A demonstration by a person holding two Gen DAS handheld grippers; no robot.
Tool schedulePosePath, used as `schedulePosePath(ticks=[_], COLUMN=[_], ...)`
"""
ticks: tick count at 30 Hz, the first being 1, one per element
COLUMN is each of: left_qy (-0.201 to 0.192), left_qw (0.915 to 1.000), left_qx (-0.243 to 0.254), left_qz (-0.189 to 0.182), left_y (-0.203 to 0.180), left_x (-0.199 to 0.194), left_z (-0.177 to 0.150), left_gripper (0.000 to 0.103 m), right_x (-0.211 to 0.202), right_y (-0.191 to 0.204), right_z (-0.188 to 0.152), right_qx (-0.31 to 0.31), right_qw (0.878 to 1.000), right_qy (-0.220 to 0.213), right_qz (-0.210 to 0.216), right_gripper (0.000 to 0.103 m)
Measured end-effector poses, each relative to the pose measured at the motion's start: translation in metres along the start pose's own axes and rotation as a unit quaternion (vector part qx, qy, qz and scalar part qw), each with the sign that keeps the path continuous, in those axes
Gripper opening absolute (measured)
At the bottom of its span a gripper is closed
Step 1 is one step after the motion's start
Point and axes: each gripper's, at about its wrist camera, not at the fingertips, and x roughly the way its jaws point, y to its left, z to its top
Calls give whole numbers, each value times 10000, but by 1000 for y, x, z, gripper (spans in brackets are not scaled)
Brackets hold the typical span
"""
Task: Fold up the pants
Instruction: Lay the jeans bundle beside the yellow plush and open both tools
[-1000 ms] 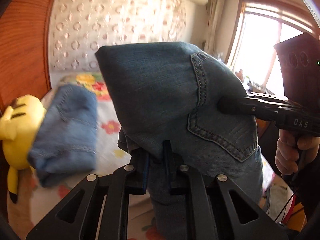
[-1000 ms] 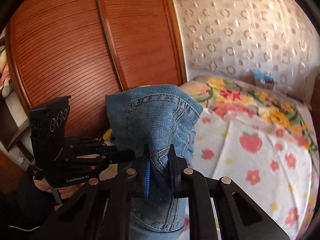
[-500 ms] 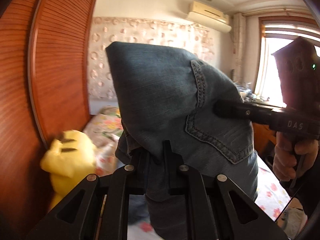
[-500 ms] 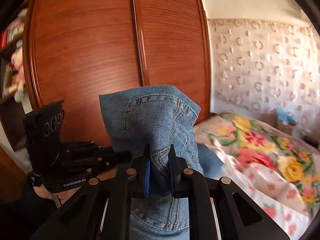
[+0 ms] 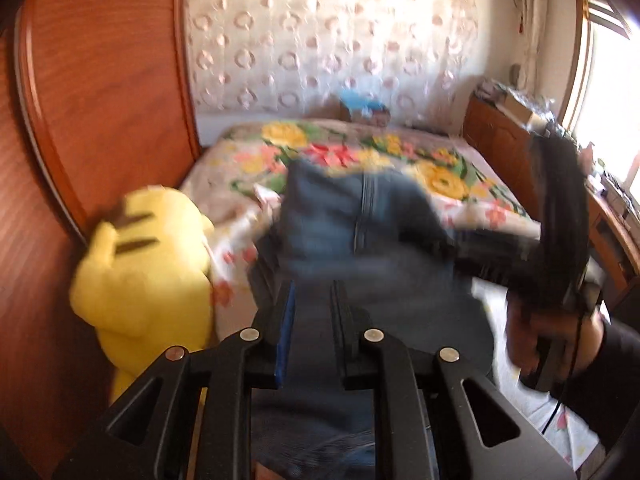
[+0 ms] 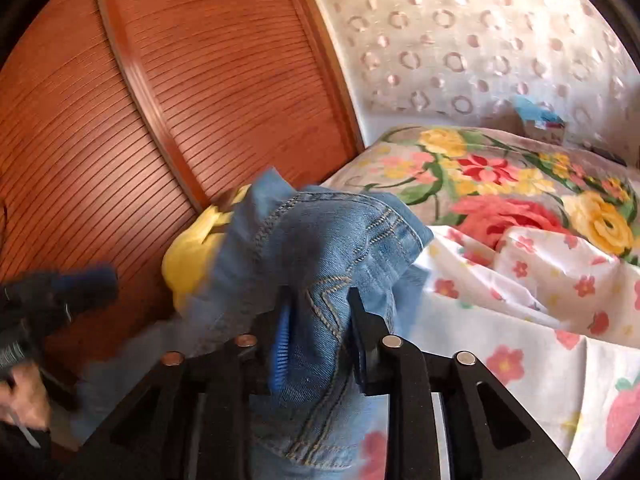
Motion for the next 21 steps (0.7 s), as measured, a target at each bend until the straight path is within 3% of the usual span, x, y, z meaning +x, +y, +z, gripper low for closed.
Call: schedulePosePath(ticks=[4, 7, 8, 11, 14, 16, 19, 21], left_qy=[156, 196, 191, 157, 132, 129, 134, 133], left_qw=[9998, 9997, 9998, 9999, 9999, 9999, 9998, 9998], left_qx=[155, 120, 90, 6, 15, 14, -65, -104], left_qz=[-31, 38, 42, 28, 86, 111, 123, 113], left_y=[-7, -6, -4, -2, -4, -3, 0, 0], left_x=[14, 19, 19, 16, 17, 20, 23, 21], left_z=[-18, -31, -33, -36, -33, -34, -37, -37], left_gripper=[18, 18, 18, 18, 18, 18, 18, 18], right_x=[-4, -27, -35, -34, -14, 16, 62, 67], right_y=[-17, -14, -13, 13, 25, 18, -12, -19], right_z=[15, 38, 42, 45, 47, 50, 49, 48], right_qx=[-154, -319, -437, -801, -1168, -1284, -995, -881], right_qw=[9996, 9989, 9983, 9960, 9923, 9917, 9940, 9953], right_qy=[214, -146, -312, -334, -184, 56, 391, 337], right_qz=[-26, -320, -207, 212, 362, 73, -244, -223], right_gripper=[50, 50, 50, 30, 20, 19, 18, 18])
